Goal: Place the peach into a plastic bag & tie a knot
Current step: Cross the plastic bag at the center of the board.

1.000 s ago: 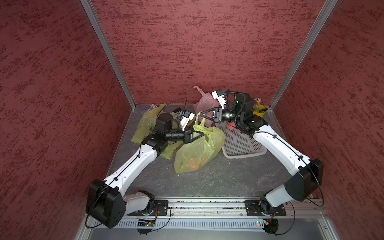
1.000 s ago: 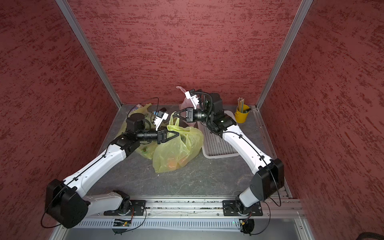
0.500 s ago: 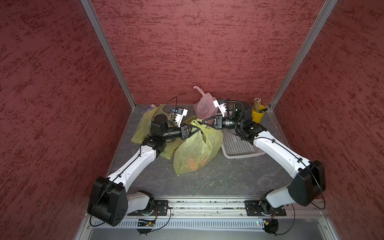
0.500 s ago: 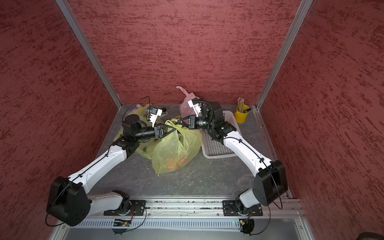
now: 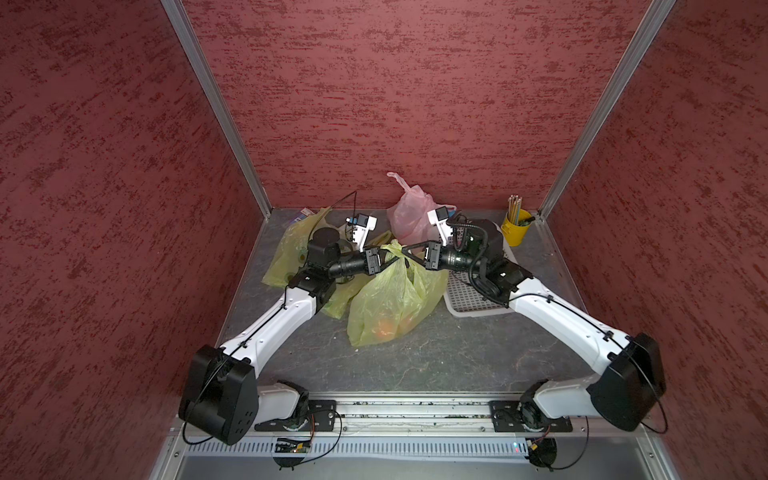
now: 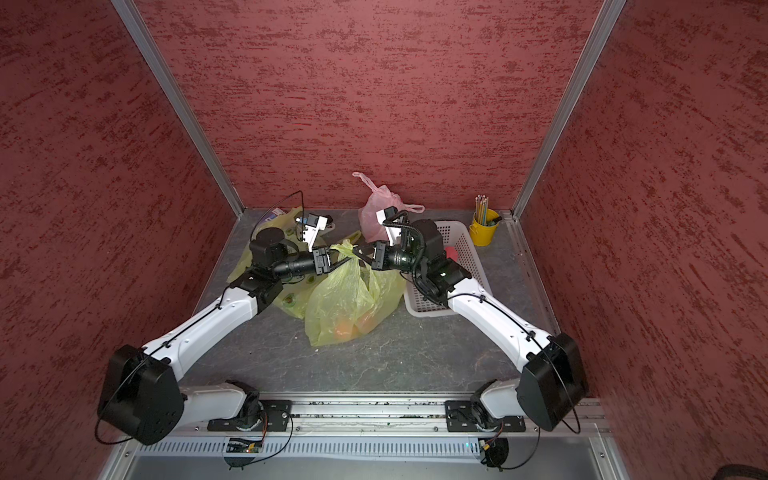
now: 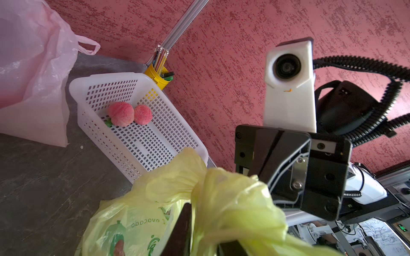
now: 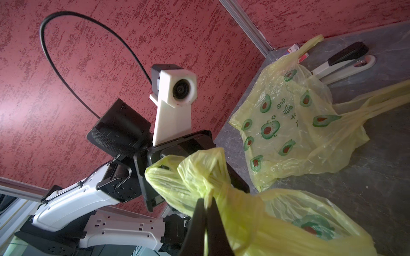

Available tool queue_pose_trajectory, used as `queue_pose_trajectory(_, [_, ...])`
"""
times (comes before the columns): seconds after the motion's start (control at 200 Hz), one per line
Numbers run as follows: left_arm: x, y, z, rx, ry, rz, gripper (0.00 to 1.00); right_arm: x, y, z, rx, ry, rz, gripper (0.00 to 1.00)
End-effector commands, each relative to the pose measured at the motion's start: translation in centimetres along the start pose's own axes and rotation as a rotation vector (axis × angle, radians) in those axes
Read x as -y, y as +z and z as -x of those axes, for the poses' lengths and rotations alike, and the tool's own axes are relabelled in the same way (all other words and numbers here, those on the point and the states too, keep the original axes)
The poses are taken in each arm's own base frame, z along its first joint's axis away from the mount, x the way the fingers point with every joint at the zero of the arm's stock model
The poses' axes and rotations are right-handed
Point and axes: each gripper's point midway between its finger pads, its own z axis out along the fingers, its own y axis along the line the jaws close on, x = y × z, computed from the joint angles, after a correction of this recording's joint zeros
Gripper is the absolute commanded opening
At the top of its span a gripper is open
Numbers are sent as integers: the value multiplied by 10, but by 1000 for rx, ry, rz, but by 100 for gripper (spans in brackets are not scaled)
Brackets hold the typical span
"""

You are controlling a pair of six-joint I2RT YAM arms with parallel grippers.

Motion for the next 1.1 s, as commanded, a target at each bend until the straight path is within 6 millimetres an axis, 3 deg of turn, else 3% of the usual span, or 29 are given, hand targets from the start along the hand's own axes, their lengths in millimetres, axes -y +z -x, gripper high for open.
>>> queue_pose_trajectory(0.0, [-1,-3,7,27,12,46,20,0,-4,10,93,-14,-52,0])
queue_pose_trajectory(0.27, [-28,-13,9,78,-42,148,18,23,-14,-1,121,-1,-145,0])
queue_pose_trajectory(0.521, [-32,-12,9,97,-53,156,16,41,-1,-37,53,67,-125,0])
queue_pose_trajectory(0.666, [-38,-12,4,87,-63,173,15,46,3,-48,47,81,-117,0])
queue_pose_trajectory(1.092, [-37,-11,-20,30,-73,213,18,52,27,-51,35,92,-87,0])
